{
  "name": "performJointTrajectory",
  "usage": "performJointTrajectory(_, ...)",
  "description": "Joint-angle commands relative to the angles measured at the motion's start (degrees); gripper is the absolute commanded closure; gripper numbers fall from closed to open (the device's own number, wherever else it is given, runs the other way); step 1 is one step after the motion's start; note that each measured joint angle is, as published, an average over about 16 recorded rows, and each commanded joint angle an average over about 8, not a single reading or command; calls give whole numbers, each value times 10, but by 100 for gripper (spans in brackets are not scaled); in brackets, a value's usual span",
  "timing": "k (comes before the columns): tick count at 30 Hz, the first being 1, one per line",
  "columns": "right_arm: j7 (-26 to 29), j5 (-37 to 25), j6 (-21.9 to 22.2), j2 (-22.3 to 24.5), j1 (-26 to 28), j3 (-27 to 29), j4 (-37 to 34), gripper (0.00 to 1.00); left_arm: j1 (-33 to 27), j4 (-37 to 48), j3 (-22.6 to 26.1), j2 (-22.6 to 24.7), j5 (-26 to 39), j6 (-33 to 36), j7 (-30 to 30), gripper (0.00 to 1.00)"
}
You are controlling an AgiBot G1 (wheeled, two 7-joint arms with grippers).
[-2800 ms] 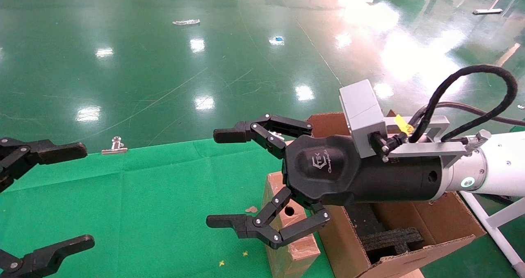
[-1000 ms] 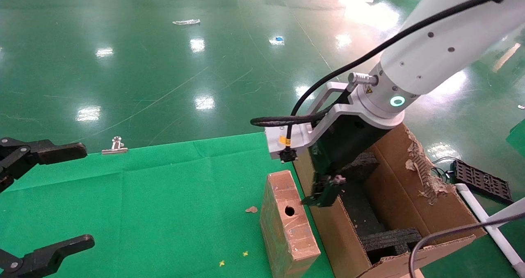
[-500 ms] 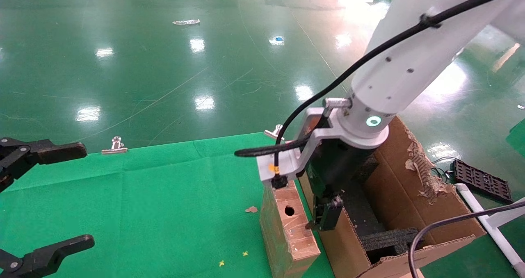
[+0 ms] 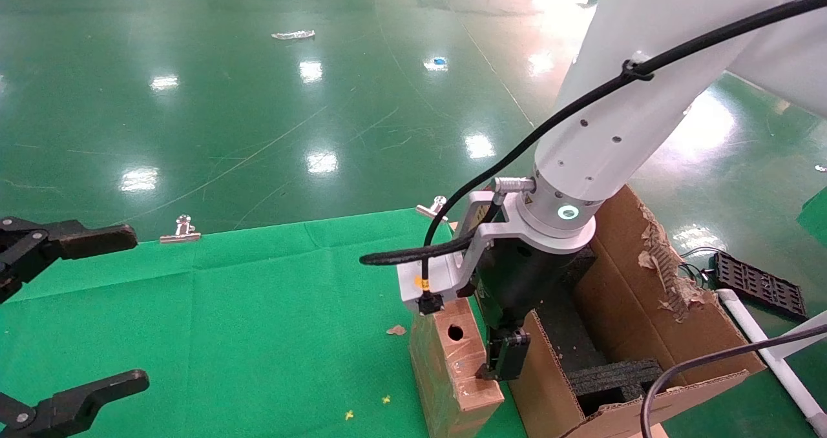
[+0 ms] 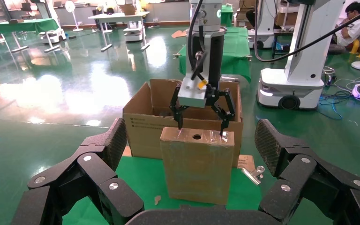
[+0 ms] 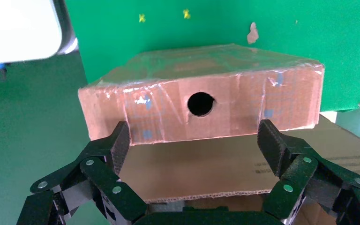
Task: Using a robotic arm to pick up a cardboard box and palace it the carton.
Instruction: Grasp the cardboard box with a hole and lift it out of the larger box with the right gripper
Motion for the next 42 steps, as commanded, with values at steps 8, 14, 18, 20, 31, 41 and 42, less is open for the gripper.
performJointTrajectory(8,143,48,6,39,8,-1,-28,0,0,0,0,0,0,0,0,0)
performJointTrajectory(14,240,69,-3,37,1,-12,-71,0,0,0,1,0,0,0,0,0)
performJointTrajectory(18,271,79,1,34,-14,-18,-95,0,0,0,1,0,-1,0,0,0)
performJointTrajectory(20,280,83,5,32,-24,-20,-104,0,0,0,1,0,-1,0,0,0)
performJointTrajectory(31,293,80,23,0,-62,-31,-143,7,0,0,1,-1,-1,-1,1,0)
performJointTrajectory(41,293,63,28,-8,-64,-38,-130,100,0,0,2,-1,-1,-1,1,67)
performJointTrajectory(42,294,62,28,-7,-63,-38,-127,100,0,0,2,-1,-1,-1,1,77)
